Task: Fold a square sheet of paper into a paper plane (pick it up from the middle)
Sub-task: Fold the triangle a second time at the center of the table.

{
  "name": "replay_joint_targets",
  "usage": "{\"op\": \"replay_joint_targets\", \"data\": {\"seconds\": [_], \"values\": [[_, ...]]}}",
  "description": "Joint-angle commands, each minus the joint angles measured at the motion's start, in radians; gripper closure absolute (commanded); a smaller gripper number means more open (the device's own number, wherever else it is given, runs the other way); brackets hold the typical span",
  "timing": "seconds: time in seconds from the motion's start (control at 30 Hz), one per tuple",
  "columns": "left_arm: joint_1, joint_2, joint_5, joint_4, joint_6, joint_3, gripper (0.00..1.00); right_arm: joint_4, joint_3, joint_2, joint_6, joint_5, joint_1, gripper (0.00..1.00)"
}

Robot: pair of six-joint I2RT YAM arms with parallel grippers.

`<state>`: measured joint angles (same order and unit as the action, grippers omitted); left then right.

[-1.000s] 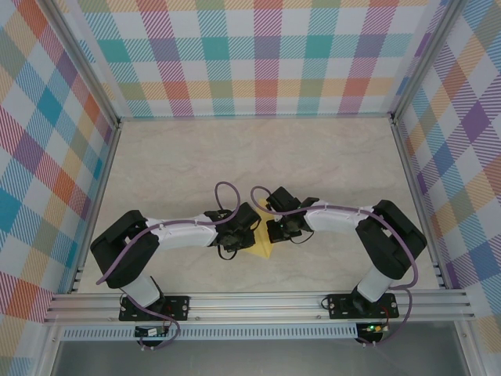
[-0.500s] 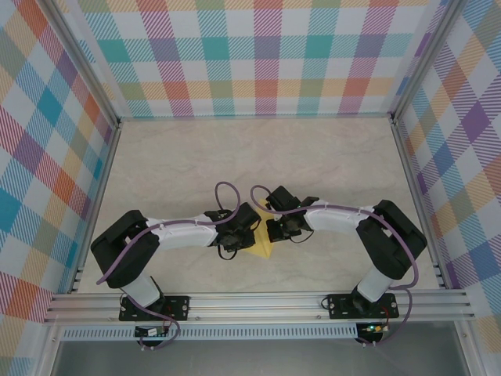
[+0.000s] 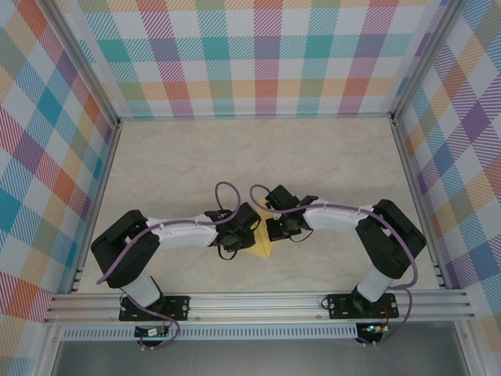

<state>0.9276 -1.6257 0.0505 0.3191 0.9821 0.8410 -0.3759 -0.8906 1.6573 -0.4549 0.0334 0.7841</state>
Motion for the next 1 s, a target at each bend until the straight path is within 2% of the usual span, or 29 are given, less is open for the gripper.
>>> {"op": "replay_joint_targets", "data": {"seconds": [0.0,0.27,0.7,0.97], "values": [[0.004,-0.023,-0.008,0.026,-0.002,0.001,0.8,-0.023,-0.027,0.021,0.012,-0.014,-0.006,0.97],[0.004,-0.011,-0.004,0.025,-0.004,-0.003,0.79,-0.044,-0.031,0.044,0.003,-0.033,-0.006,0.97],[0.004,0.022,-0.008,0.012,-0.025,0.011,0.78,-0.009,0.007,-0.018,-0.014,0.01,-0.003,0.96],[0.003,0.024,-0.007,0.012,-0.025,0.02,0.78,-0.017,0.008,0.013,-0.026,-0.002,-0.003,0.96]]}}
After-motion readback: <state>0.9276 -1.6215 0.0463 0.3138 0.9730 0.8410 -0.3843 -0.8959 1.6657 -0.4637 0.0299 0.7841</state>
